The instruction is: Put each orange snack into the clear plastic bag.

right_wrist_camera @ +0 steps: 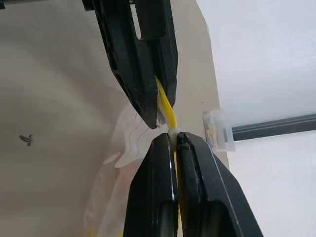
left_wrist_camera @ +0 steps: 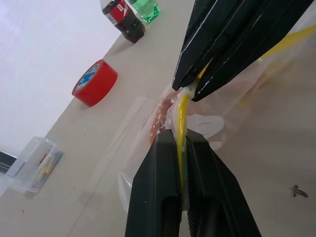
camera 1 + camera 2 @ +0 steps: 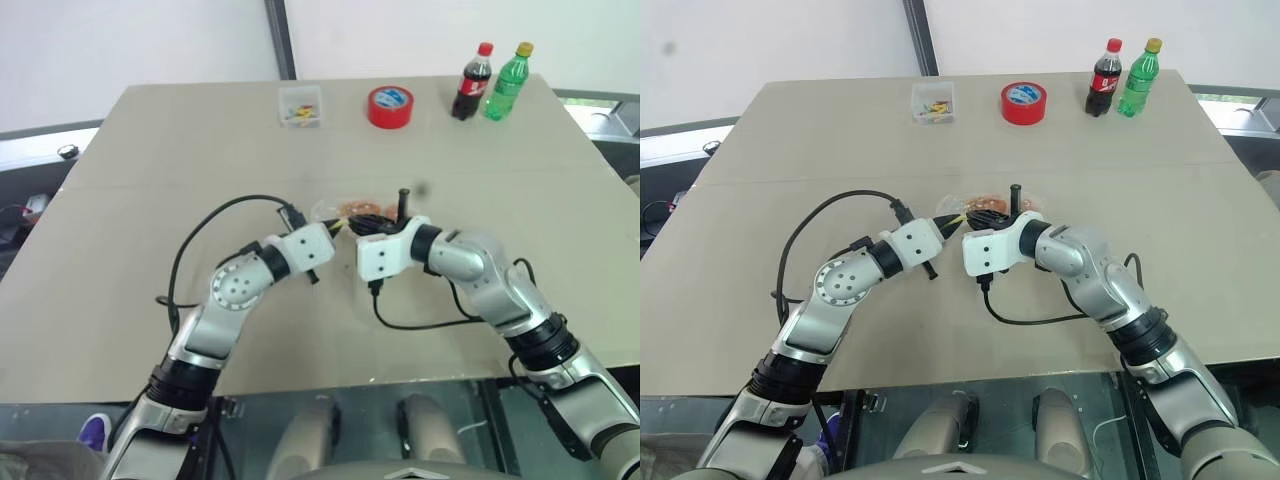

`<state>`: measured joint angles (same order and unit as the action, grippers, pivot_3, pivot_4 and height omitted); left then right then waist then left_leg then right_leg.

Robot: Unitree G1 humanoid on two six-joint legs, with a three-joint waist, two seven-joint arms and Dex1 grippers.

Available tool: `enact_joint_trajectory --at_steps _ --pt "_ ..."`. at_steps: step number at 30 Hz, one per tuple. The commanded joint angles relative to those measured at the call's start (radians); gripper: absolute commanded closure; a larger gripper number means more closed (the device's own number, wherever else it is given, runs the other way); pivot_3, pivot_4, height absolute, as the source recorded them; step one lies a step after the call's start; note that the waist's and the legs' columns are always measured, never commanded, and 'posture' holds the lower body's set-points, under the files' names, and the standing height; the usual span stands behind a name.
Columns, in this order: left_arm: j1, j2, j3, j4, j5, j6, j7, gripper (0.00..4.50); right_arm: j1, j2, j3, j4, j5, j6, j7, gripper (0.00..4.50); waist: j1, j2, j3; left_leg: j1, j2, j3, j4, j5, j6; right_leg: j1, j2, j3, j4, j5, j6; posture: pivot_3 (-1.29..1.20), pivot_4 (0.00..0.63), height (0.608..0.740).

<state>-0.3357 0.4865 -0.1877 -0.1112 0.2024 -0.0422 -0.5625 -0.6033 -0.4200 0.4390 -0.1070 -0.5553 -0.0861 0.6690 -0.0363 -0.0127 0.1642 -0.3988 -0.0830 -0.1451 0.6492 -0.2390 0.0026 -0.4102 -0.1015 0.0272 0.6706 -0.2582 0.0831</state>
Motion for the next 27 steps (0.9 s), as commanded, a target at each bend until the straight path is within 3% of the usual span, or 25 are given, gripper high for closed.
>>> enact_joint_trajectory --at_steps 1,6,15,27 --pt "-0.015 -0.002 0.007 -0.052 -0.004 -0.022 0.006 4.50 -0.013 0.006 -0.004 -0.011 -0.011 -0.002 -0.014 4.43 0.000 0.000 0.000 0.000 0.000 0.000 0.000 0.000 0.000 0.000 0.000 0.000 0.000 0.000 0.000 0.00 0.150 0.740" --pt "-0.004 -0.002 0.023 -0.054 -0.027 -0.034 0.004 4.50 0.016 -0.009 -0.049 -0.031 -0.012 0.055 -0.019 4.43 0.000 0.000 0.000 0.000 0.000 0.000 0.000 0.000 0.000 0.000 0.000 0.000 0.000 0.000 0.000 0.00 0.150 0.740" --pt "0.005 0.018 0.055 -0.044 -0.060 -0.053 0.007 4.50 0.174 -0.131 -0.172 -0.144 0.027 0.153 0.000 4.43 0.007 0.000 0.000 0.000 0.000 0.000 0.000 0.000 0.000 0.000 0.000 0.000 0.000 0.000 0.000 0.00 0.150 0.740" --pt "-0.003 0.023 0.081 0.018 -0.086 -0.081 0.015 4.50 0.304 -0.233 -0.300 -0.132 0.038 0.229 -0.060 4.43 0.006 0.000 0.000 0.000 0.000 0.001 0.000 0.000 0.000 0.000 0.000 0.001 0.000 0.000 0.000 0.00 0.150 0.740"
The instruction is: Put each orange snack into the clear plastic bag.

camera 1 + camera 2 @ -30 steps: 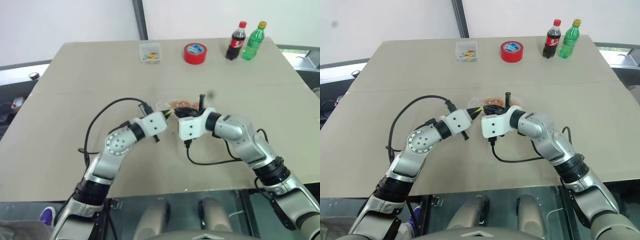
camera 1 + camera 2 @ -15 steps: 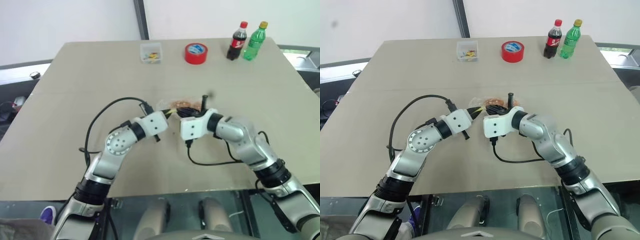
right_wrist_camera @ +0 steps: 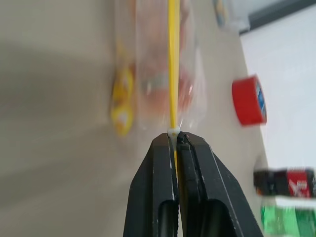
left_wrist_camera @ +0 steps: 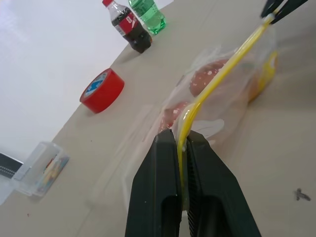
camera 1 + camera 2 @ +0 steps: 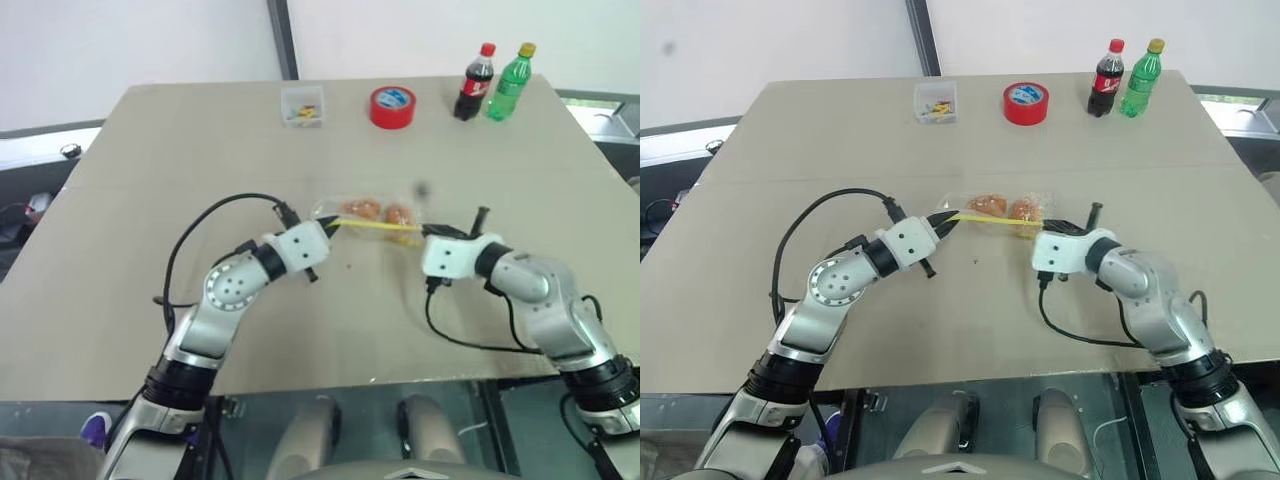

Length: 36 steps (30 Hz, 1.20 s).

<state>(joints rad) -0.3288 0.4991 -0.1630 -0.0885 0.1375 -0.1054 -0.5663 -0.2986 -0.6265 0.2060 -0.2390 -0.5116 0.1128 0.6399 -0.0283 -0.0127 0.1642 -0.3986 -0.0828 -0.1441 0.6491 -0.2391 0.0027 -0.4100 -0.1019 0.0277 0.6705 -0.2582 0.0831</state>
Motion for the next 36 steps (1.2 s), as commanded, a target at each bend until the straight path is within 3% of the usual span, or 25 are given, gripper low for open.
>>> enact_joint_trajectory --at_steps 1,7,14,18,24,28,31,33,34,36 --pt "-0.013 0.006 0.058 -0.001 -0.028 -0.015 0.022 4.50 -0.006 -0.032 -0.075 0.006 -0.003 0.029 -0.036 4.43 -0.002 0.000 0.000 0.000 0.000 0.000 0.000 0.000 0.000 0.000 0.000 0.000 0.000 0.000 0.000 0.00 0.150 0.740" --pt "-0.089 -0.023 0.065 0.039 -0.064 0.007 0.029 4.50 -0.124 -0.005 -0.090 0.034 0.048 0.048 -0.058 4.43 -0.003 0.000 0.000 0.000 0.000 0.000 0.000 0.000 0.000 0.000 0.000 0.000 0.000 0.000 0.000 0.00 0.150 0.740" --pt "-0.404 -0.037 0.071 0.390 -0.043 -0.109 0.062 4.50 -0.406 0.024 -0.077 0.282 0.028 -0.019 -0.212 4.43 -0.003 -0.001 0.000 0.000 -0.001 0.000 0.002 0.000 0.000 0.000 0.000 -0.001 0.002 0.000 0.000 0.00 0.150 0.740" --pt "-0.516 -0.041 0.079 0.524 -0.054 -0.185 0.067 4.50 -0.469 0.008 -0.099 0.320 0.054 -0.048 -0.240 4.43 -0.007 -0.001 0.000 -0.003 -0.001 0.000 0.000 0.000 0.000 -0.001 -0.001 -0.001 -0.002 0.000 0.000 0.00 0.150 0.740" --pt "-0.377 -0.018 0.067 0.396 -0.123 -0.187 -0.036 4.50 -0.260 0.002 -0.187 0.026 0.270 0.054 -0.080 4.43 -0.016 0.000 0.000 -0.008 0.000 -0.002 -0.002 0.000 0.000 -0.004 -0.001 -0.002 -0.008 0.000 0.000 0.00 0.150 0.740" --pt "-0.154 0.011 0.040 0.193 -0.148 -0.131 -0.102 4.50 -0.025 -0.005 -0.169 -0.185 0.345 0.157 0.009 4.43 -0.019 0.000 0.000 -0.015 0.000 -0.003 0.001 0.000 0.000 -0.012 -0.001 -0.001 -0.005 0.000 0.000 0.00 0.150 0.740" --pt "-0.042 0.027 0.008 0.104 -0.175 -0.055 -0.173 4.50 0.094 -0.019 -0.133 -0.216 0.377 0.193 0.065 4.43 -0.010 0.000 0.000 -0.014 0.000 -0.002 0.004 0.000 0.000 -0.012 -0.001 -0.001 0.000 0.000 0.000 0.00 0.150 0.740" --pt "0.005 0.033 0.006 0.051 -0.229 0.048 -0.219 3.74 0.139 -0.044 -0.125 -0.204 0.378 0.171 0.089 4.50 -0.003 0.001 0.001 -0.010 0.000 -0.002 0.005 0.000 0.001 -0.008 -0.001 0.000 0.003 0.001 0.001 0.00 0.150 0.740" --pt "0.036 0.045 0.014 0.013 -0.268 0.107 -0.244 3.43 0.160 -0.030 -0.149 -0.210 0.426 0.195 0.099 3.80 -0.001 0.001 0.001 -0.004 0.000 -0.002 0.004 -0.003 0.005 -0.001 -0.002 0.000 0.002 0.000 0.001 0.00 0.150 0.740" --pt "0.085 0.065 0.058 -0.058 -0.356 0.230 -0.267 2.52 0.196 -0.029 -0.201 -0.211 0.501 0.217 0.120 2.99 -0.002 0.001 0.001 0.004 0.001 -0.002 0.003 -0.003 0.006 0.006 -0.001 -0.001 0.002 0.000 0.001 0.00 0.150 0.740"
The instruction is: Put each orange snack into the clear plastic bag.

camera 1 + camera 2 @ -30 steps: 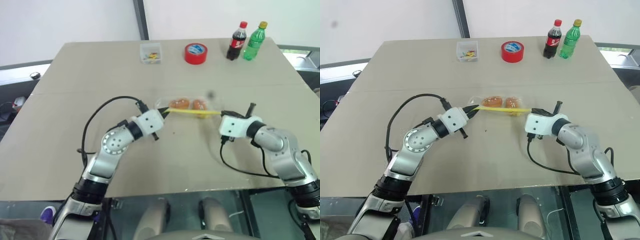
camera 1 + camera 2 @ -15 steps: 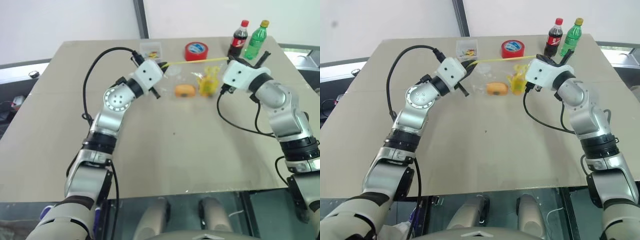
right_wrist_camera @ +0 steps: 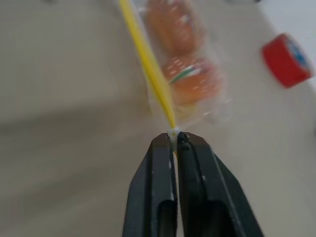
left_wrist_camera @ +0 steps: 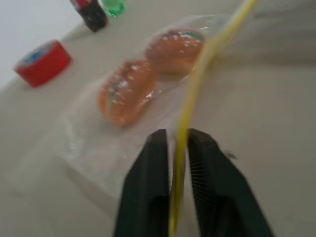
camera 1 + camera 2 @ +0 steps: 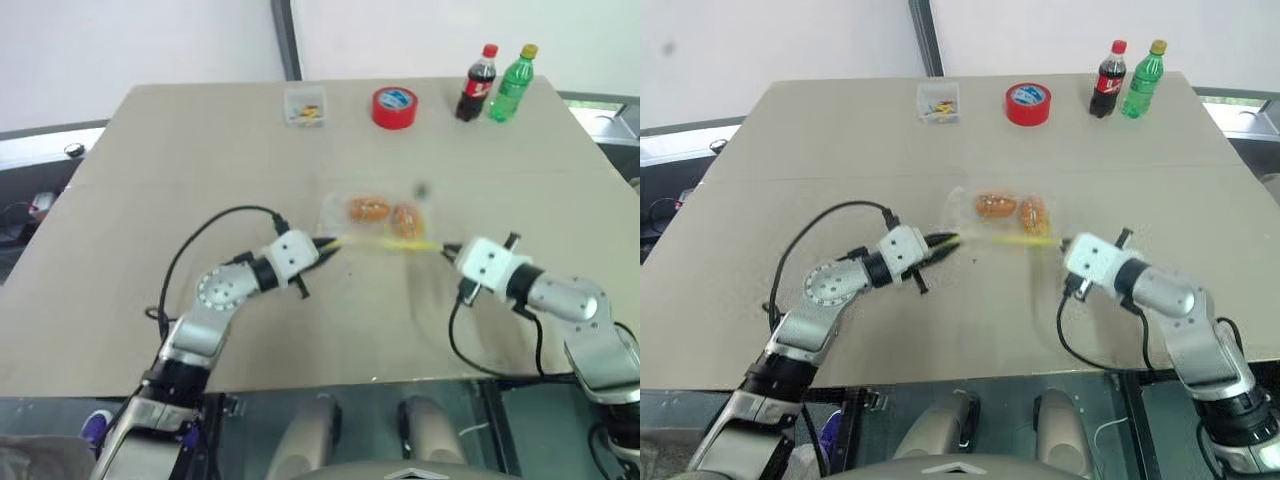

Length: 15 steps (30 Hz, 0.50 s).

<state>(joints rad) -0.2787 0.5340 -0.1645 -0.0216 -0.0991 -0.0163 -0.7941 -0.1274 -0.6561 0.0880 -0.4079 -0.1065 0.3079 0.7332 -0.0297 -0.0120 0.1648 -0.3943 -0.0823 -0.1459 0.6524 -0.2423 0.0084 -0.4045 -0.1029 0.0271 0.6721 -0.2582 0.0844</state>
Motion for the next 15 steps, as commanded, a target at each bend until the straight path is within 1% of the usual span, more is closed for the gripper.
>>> enact_joint_trajectory --at_steps 1,2,3,4,5,6,7,11,15 --pt "0.054 0.044 0.079 -0.151 -0.151 0.185 -0.048 2.10 0.040 -0.005 -0.105 -0.039 0.124 0.027 0.037 2.57 -0.001 0.000 0.000 0.001 0.000 0.000 0.000 0.000 0.000 0.000 0.000 0.000 0.000 0.000 0.000 0.00 0.150 0.740" --pt "0.076 0.060 0.112 -0.172 -0.187 0.225 -0.052 1.71 0.059 -0.009 -0.143 -0.035 0.166 0.036 0.052 2.09 -0.001 0.000 0.000 0.001 0.001 0.000 0.000 0.000 0.000 0.000 0.001 0.000 0.000 0.000 0.000 0.00 0.150 0.740" --pt "0.099 0.077 0.144 -0.188 -0.217 0.248 -0.061 1.31 0.079 -0.011 -0.180 -0.035 0.212 0.039 0.073 1.73 -0.002 0.000 0.000 0.001 0.001 0.000 0.000 0.000 0.000 0.000 0.001 0.000 0.000 0.000 0.000 0.00 0.150 0.740" --pt "0.127 0.100 0.177 -0.206 -0.246 0.279 -0.072 1.14 0.103 -0.020 -0.219 -0.040 0.263 0.039 0.103 1.47 -0.004 0.000 0.000 0.001 0.001 0.000 -0.001 0.000 0.000 0.000 0.001 0.000 0.000 0.000 0.000 0.00 0.150 0.740" --pt "0.155 0.120 0.209 -0.225 -0.271 0.305 -0.077 0.58 0.124 -0.029 -0.249 -0.047 0.304 0.042 0.128 0.93 -0.004 0.000 0.000 0.001 0.001 0.000 -0.001 0.000 0.000 0.000 0.001 0.000 0.000 0.000 0.000 0.00 0.150 0.740" --pt "0.188 0.141 0.242 -0.244 -0.288 0.320 -0.081 0.23 0.141 -0.035 -0.279 -0.055 0.335 0.044 0.139 0.57 -0.006 0.000 0.000 0.001 0.001 0.000 -0.001 0.000 0.000 0.000 0.001 0.001 0.000 0.000 0.000 0.00 0.150 0.740" --pt "0.220 0.163 0.270 -0.265 -0.307 0.336 -0.092 0.00 0.152 -0.039 -0.308 -0.060 0.350 0.040 0.134 0.03 -0.006 0.000 0.000 0.001 0.001 0.000 -0.002 0.000 0.000 -0.001 0.001 0.001 -0.001 0.000 0.000 0.00 0.150 0.740" --pt "0.320 0.227 0.389 -0.324 -0.394 0.386 -0.140 0.00 0.183 -0.054 -0.415 -0.075 0.421 0.062 0.119 0.03 0.000 0.000 0.000 0.001 0.002 0.001 -0.002 0.000 0.000 0.000 0.000 0.001 -0.002 0.000 0.000 0.00 0.150 0.740" --pt "0.340 0.252 0.437 -0.325 -0.431 0.413 -0.154 0.00 0.209 -0.083 -0.458 -0.077 0.439 0.062 0.120 0.03 0.018 0.000 0.000 0.001 0.002 0.001 -0.003 0.000 0.000 0.000 0.000 0.001 -0.003 0.000 0.000 0.00 0.150 0.740"
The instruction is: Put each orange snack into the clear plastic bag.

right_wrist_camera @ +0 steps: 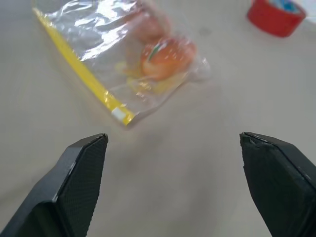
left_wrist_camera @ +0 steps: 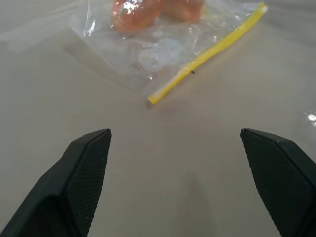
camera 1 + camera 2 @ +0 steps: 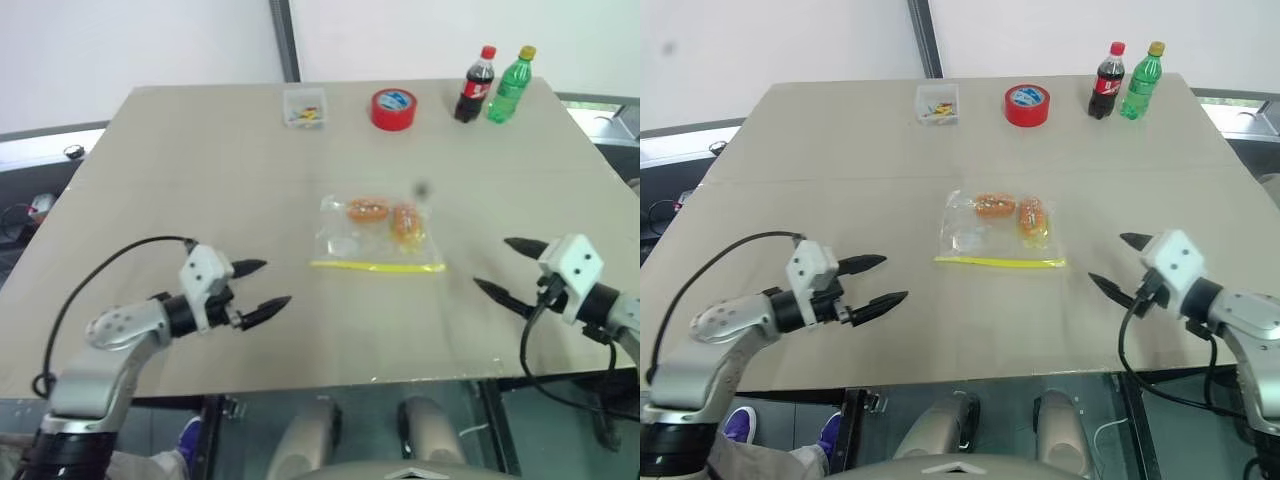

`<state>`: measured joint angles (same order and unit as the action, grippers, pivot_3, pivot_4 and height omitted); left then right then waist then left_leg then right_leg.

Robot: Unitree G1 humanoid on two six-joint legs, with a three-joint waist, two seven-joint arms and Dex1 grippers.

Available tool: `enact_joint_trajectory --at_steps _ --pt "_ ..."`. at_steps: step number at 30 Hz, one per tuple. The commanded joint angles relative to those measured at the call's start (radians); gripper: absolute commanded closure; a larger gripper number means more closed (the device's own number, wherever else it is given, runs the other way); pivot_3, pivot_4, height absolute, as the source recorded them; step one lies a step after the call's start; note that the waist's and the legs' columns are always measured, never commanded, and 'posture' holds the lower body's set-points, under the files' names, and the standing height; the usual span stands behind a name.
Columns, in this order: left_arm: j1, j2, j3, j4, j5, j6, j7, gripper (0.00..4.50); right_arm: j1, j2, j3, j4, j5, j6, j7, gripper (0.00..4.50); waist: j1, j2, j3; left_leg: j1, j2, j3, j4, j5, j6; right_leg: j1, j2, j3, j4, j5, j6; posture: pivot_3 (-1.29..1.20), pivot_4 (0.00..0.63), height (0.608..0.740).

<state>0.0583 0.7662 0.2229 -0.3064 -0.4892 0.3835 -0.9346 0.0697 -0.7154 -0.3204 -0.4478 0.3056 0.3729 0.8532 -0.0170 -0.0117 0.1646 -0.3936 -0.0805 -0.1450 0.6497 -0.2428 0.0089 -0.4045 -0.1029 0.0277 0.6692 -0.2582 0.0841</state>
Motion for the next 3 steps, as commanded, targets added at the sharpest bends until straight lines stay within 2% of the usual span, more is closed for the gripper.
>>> enact_joint_trajectory --at_steps 1,3 --pt "-0.001 0.020 0.053 -0.039 -0.048 0.016 -0.015 0.00 0.015 -0.026 -0.054 -0.037 0.032 0.000 -0.005 0.03 0.007 0.000 0.000 0.000 0.000 0.000 0.000 0.000 0.000 0.000 0.000 -0.001 0.000 0.000 0.000 0.00 0.150 0.740" --pt "-0.017 0.011 0.045 -0.036 -0.056 0.023 -0.007 0.00 0.021 -0.027 -0.059 -0.036 0.041 -0.005 -0.010 0.03 0.008 0.000 0.000 0.000 0.000 0.000 0.000 0.000 0.000 0.001 0.000 -0.001 -0.001 0.000 0.000 0.00 0.150 0.740"
